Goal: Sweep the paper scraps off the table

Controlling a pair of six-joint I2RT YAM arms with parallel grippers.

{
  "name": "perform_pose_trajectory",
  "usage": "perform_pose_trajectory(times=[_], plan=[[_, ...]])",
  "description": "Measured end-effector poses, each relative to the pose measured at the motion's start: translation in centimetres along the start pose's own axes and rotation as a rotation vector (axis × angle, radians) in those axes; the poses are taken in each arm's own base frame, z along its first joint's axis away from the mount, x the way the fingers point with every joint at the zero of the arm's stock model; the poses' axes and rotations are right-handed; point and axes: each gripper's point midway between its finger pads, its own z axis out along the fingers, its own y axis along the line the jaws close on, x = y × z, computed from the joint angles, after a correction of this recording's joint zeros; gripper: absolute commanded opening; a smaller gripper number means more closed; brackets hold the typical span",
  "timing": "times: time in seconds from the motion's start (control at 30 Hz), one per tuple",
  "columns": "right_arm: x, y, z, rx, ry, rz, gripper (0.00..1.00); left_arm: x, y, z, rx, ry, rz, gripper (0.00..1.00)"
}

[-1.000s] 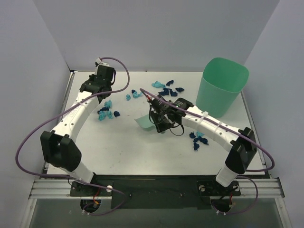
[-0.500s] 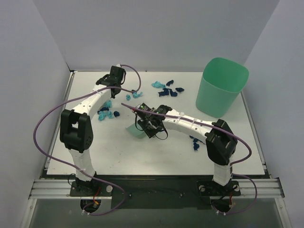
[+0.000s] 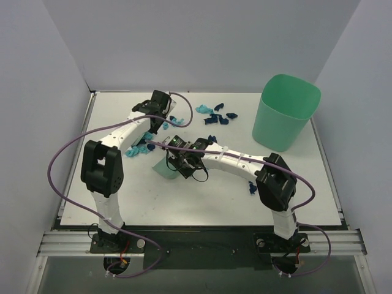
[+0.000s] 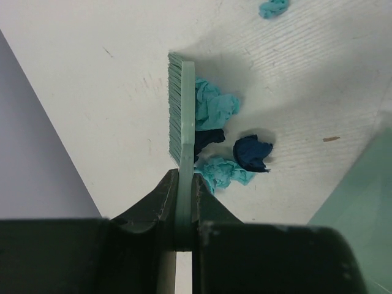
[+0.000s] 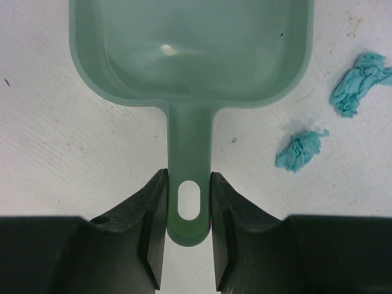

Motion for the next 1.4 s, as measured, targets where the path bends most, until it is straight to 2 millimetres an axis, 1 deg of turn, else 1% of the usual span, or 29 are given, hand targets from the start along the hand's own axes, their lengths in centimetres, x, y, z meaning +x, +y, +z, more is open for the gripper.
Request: perform_pose_trajectory(times=[0.17, 0.27, 0.43, 0.63, 0.97, 1.17, 1.3, 1.4], plan=[[-1.5, 0.3, 0.2, -0.004, -0.027, -0.031, 0.0, 0.1, -1.4, -1.0, 0.047, -0.013, 0.03, 0.0], [-2.3, 0.3, 0.8, 0.003, -0.036, -0.038, 0.0, 0.0, -2.2, -1.9, 0.082, -0.035, 0.038, 0.0], [-2.7, 0.1, 2.0, 0.02, -0.039, -0.042, 0.0, 0.5, -3.8, -3.4, 0.145, -0.057, 0.059, 0.0], [-2.7, -0.1, 2.1, 0.046, -0.039, -0.048, 0.0, 0.9, -4.1, -3.6, 0.153, -0.071, 0.058, 0.0], [-3.0, 0.4, 2.1, 0.068, -0.065, -0.06, 0.0, 1.4, -3.8, -4.3, 0.166, -0.096, 0.029, 0.0], [-2.7, 0.5, 2.2, 0.064, -0.116, -0.044, 0.0, 1.3, -4.8, -4.7, 0.225, -0.102, -0.002, 0.0], [-2.8, 0.5, 2.3, 0.061, -0.145, -0.036, 0.0, 1.2, -5.1, -5.0, 0.247, -0.11, -0.026, 0.0], [-2.2, 0.4, 2.4, 0.061, -0.15, -0.021, 0.0, 1.2, -5.4, -5.6, 0.275, -0.118, -0.035, 0.0]])
